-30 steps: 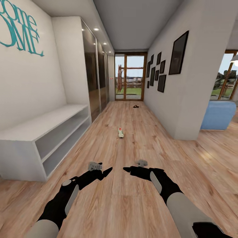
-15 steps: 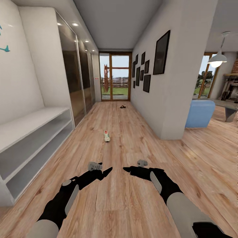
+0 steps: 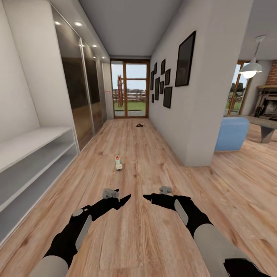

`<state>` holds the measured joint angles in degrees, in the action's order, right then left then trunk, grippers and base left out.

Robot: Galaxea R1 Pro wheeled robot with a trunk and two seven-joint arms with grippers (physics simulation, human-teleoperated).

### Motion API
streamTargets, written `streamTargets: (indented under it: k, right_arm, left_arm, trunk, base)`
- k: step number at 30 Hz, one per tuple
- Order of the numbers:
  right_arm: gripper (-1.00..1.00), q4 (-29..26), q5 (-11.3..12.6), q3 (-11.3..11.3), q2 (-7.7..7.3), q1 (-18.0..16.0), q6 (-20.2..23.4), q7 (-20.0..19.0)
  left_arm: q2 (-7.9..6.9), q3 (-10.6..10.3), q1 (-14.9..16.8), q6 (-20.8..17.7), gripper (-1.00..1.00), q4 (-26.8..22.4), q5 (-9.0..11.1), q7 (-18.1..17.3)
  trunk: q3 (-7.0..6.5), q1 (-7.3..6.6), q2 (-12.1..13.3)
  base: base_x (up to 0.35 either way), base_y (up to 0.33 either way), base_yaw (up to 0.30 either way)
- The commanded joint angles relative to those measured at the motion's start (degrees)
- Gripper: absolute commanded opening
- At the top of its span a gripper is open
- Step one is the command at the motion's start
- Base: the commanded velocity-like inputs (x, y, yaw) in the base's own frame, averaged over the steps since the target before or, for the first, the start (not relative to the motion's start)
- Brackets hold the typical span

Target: Pick up the two gym shoes and the two sandals from the corridor floor and place them onto the hallstand (shoe rack) in the corridor, making sure they are on the rack and not on the floor. Arrange them so the two gym shoes are next to each other and the two sandals are next to each other.

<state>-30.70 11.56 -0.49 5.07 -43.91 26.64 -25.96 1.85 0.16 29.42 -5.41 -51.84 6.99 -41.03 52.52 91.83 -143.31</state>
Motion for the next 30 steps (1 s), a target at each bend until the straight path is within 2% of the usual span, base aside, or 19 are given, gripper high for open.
streamTargets:
  k: [1, 30]
  right_arm:
    - [1.0, -0.07, 0.4, -0.05, 0.01, -0.02, 0.43, 0.03]
    - [1.0, -0.07, 0.31, -0.03, 0.02, -0.03, 0.43, 0.03]
  left_arm:
    - [0.01, 0.02, 0.03, -0.57, 1.0, -0.01, 0.57, -0.19]
    - [-0.01, 0.02, 0.03, -0.57, 1.0, -0.01, 0.57, -0.19]
  trunk:
    - [0.06, 0.02, -0.02]
    - [0.06, 0.02, -0.02]
  base:
    - [0.349, -0.076, -0.001]
    - [0.349, -0.072, 0.0]
